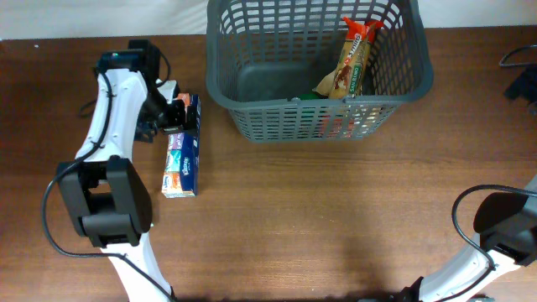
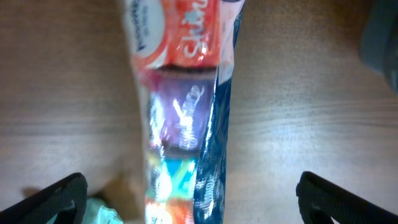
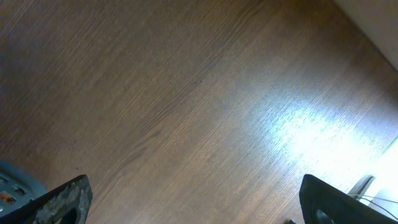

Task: Pack container
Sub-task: 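Close the left gripper on the top tissue pack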

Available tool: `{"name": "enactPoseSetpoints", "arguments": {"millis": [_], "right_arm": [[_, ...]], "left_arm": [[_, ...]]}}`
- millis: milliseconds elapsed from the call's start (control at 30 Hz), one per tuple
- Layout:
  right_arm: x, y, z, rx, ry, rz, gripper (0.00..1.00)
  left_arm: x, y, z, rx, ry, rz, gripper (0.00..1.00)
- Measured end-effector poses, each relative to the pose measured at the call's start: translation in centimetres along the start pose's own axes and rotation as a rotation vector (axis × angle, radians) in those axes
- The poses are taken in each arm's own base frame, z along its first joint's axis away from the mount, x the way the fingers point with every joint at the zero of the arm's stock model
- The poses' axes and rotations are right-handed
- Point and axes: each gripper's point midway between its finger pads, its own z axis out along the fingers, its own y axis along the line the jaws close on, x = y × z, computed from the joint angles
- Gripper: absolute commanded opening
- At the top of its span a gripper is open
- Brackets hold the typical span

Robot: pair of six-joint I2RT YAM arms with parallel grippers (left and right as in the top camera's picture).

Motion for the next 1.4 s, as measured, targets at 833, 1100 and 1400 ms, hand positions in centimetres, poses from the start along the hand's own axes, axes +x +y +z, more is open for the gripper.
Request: {"name": "enactPoseSetpoints", "arguments": {"millis": [833, 1100, 1400], "right_arm": [[0.0, 0.0, 0.0, 0.0, 0.0, -0.001, 0.99], [0.0, 0.0, 0.0, 0.0, 0.0, 0.0, 0.99], [0.0, 0.0, 0.0, 0.0, 0.0, -0.001, 0.99]], "left_arm": [[-1.0, 0.5, 6.4, -0.095, -0.069, -0.004, 0.99], [-1.7, 0.3, 6.4, -0.085, -0.098, -0.002, 0.99], [-1.9, 0.3, 6.6, -0.085, -0.103, -0.002, 0.99]]}}
